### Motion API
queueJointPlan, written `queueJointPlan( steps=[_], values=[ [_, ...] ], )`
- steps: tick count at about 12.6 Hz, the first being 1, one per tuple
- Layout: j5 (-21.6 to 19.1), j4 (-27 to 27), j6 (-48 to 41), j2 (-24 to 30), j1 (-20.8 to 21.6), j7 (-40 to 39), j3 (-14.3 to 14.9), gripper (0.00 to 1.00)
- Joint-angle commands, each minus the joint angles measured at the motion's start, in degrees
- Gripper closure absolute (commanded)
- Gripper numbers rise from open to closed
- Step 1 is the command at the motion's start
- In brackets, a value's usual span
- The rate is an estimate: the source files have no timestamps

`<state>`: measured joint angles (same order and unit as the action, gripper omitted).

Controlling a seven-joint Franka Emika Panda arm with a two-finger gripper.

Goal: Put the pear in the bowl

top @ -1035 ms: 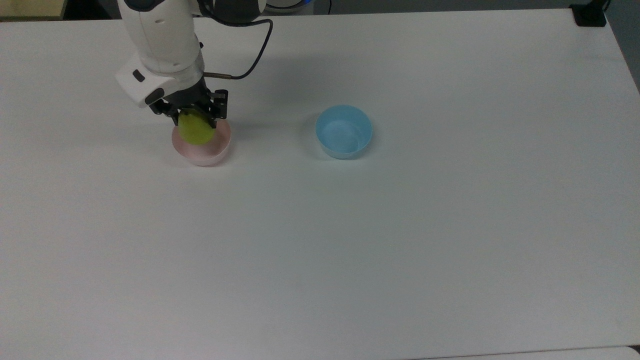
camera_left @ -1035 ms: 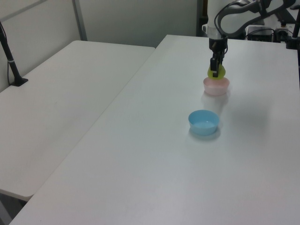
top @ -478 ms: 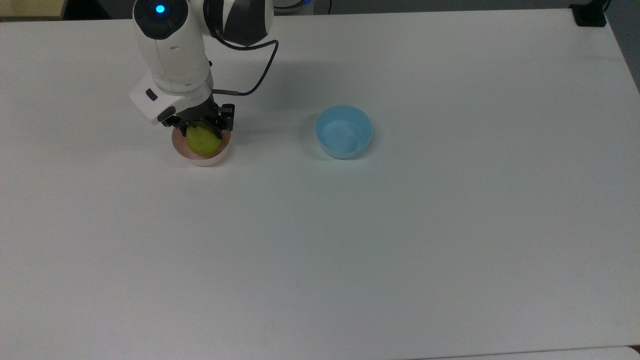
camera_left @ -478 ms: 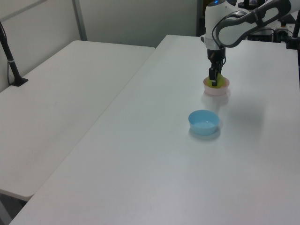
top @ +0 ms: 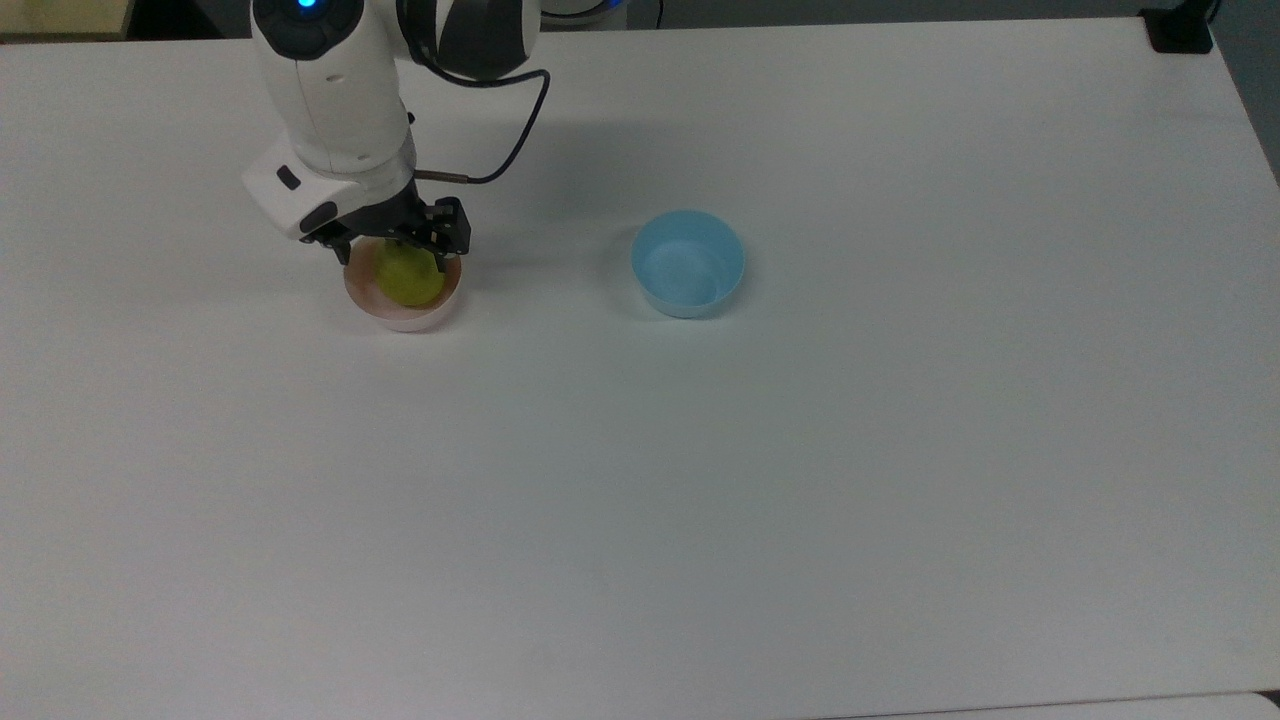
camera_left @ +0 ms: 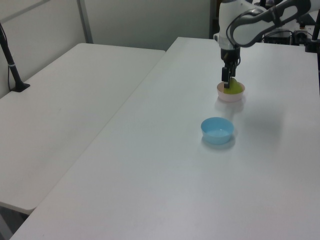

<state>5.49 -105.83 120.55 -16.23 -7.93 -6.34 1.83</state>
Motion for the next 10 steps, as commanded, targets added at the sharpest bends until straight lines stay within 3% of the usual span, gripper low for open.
queueJointPlan(
  steps=[1,4,7,10],
  values=[
    [-0.3,5.09,-8.56,3.21,2.21,2.03,0.19,0.0],
    [-0.31,9.05,-14.44,6.45,7.47,8.35,0.28,0.0],
    [-0.31,9.94,-22.97,13.04,12.04,8.54,0.36,0.0],
    [-2.59,9.94,-27.46,17.71,13.82,10.9,0.63,0.0]
  ],
)
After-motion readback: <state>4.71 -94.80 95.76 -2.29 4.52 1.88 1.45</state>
